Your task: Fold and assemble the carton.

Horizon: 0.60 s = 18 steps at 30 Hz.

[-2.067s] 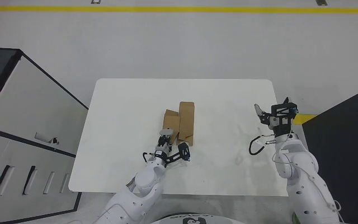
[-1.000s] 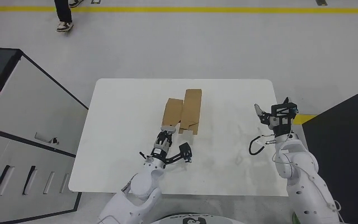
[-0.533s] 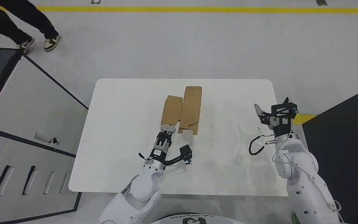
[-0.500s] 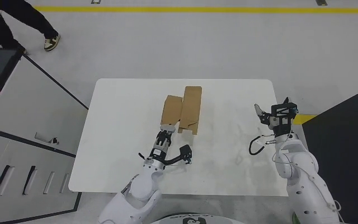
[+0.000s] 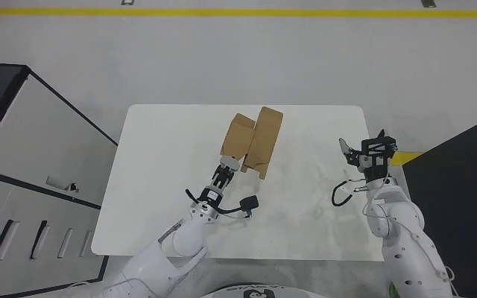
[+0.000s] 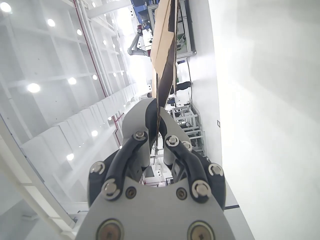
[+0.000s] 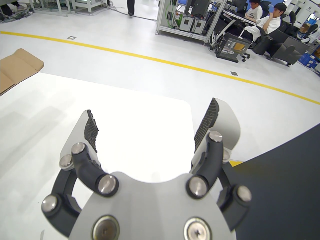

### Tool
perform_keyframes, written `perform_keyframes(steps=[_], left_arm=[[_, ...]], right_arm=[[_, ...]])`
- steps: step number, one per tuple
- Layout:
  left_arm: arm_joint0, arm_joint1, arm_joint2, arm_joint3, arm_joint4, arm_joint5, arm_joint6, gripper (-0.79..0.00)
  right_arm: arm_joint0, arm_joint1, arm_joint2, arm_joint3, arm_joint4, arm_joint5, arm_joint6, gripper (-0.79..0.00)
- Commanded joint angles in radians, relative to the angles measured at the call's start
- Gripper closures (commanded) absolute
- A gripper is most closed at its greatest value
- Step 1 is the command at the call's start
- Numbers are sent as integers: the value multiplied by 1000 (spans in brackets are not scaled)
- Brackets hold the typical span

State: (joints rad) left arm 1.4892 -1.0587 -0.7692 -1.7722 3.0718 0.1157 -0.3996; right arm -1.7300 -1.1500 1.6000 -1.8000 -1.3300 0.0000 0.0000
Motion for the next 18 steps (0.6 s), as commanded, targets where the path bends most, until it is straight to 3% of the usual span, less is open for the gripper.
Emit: perform_keyframes(steps=[1, 18], left_arm=[[-13, 17, 42, -4, 0, 1, -28, 0], [-14, 19, 33, -9, -10, 0, 1, 0]], right_arm=[[0, 0, 0, 0, 0, 0, 0, -785], [0, 0, 0, 0, 0, 0, 0, -785]])
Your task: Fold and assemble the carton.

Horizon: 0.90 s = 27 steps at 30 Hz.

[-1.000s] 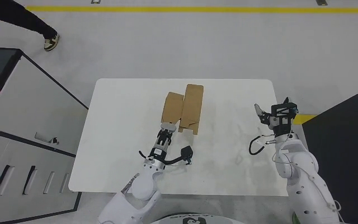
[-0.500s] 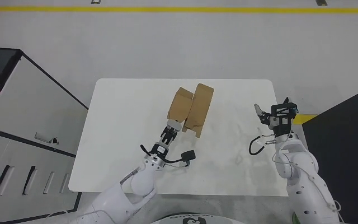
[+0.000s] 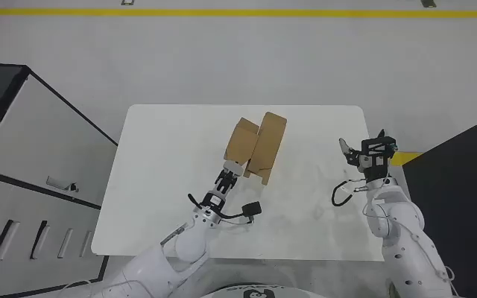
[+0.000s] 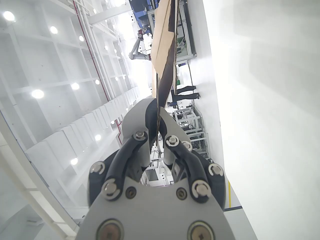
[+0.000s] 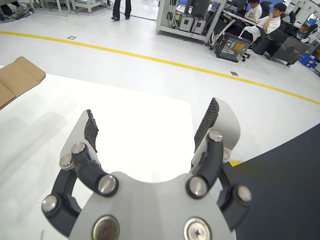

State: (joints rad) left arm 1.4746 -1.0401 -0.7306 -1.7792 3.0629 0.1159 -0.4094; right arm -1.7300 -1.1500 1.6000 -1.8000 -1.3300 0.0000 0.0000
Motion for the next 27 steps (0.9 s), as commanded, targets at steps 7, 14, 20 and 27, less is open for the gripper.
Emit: perform_keyframes(steps=[7, 14, 20, 27], left_arm=[[17, 9, -65, -25, -6, -8, 119, 0], [42, 23, -135, -45, -14, 15, 245, 0], [64, 32, -187, -71, -43, 54, 336, 0], [93, 43, -254, -101, -50, 126, 423, 0]], right_arm=[[0, 0, 0, 0, 0, 0, 0, -785], [0, 0, 0, 0, 0, 0, 0, -785], [0, 0, 0, 0, 0, 0, 0, -785], [0, 0, 0, 0, 0, 0, 0, -785]])
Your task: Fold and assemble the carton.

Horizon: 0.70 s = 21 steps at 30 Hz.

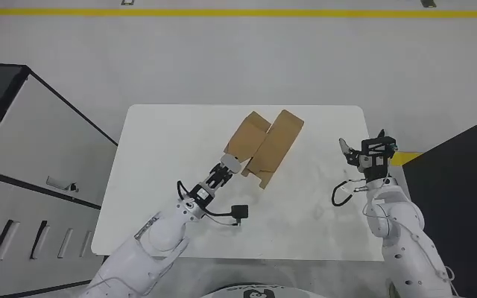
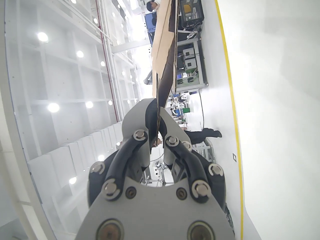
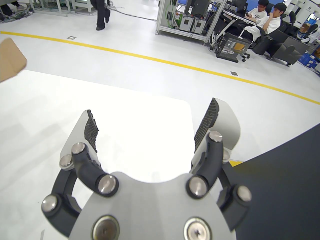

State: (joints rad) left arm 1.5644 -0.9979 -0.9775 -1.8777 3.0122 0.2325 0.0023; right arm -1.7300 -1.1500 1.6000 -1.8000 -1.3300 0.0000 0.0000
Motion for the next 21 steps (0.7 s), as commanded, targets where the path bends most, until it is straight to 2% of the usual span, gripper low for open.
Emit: perform_keyframes(steps=[1, 7, 19, 21], left_arm=[[6, 2, -16, -6, 3, 18, 21, 0], [25, 7, -36, -56, 47, 34, 80, 0], [25, 7, -36, -58, 47, 35, 81, 0], [24, 7, -43, -67, 40, 60, 98, 0]], right_arm=[[0, 0, 0, 0, 0, 0, 0, -785], [0, 0, 0, 0, 0, 0, 0, -785], [0, 0, 0, 0, 0, 0, 0, -785], [0, 0, 0, 0, 0, 0, 0, -785]])
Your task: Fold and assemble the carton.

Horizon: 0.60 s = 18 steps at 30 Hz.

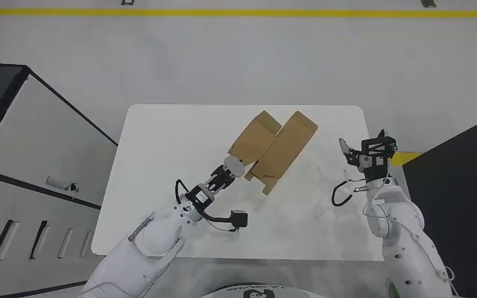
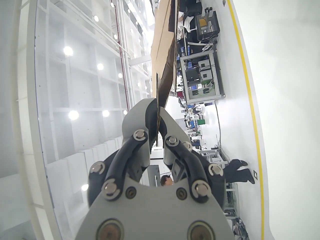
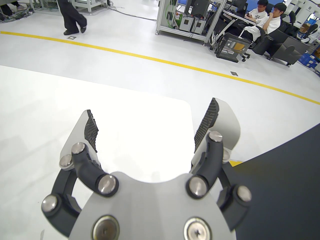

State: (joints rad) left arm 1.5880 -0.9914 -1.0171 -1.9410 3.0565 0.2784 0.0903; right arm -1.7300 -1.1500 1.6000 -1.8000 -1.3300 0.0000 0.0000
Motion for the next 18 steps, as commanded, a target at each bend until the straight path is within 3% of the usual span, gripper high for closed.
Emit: perform_keyframes(steps=[1, 9, 18], left_arm=[[1, 1, -10, -6, -12, 31, 29, 0], [21, 14, -72, -19, -126, 148, 221, 0], [52, 20, -127, -54, -205, 192, 297, 0]], right_arm=[[0, 0, 0, 0, 0, 0, 0, -785], [0, 0, 0, 0, 0, 0, 0, -785], [0, 0, 0, 0, 0, 0, 0, -785]])
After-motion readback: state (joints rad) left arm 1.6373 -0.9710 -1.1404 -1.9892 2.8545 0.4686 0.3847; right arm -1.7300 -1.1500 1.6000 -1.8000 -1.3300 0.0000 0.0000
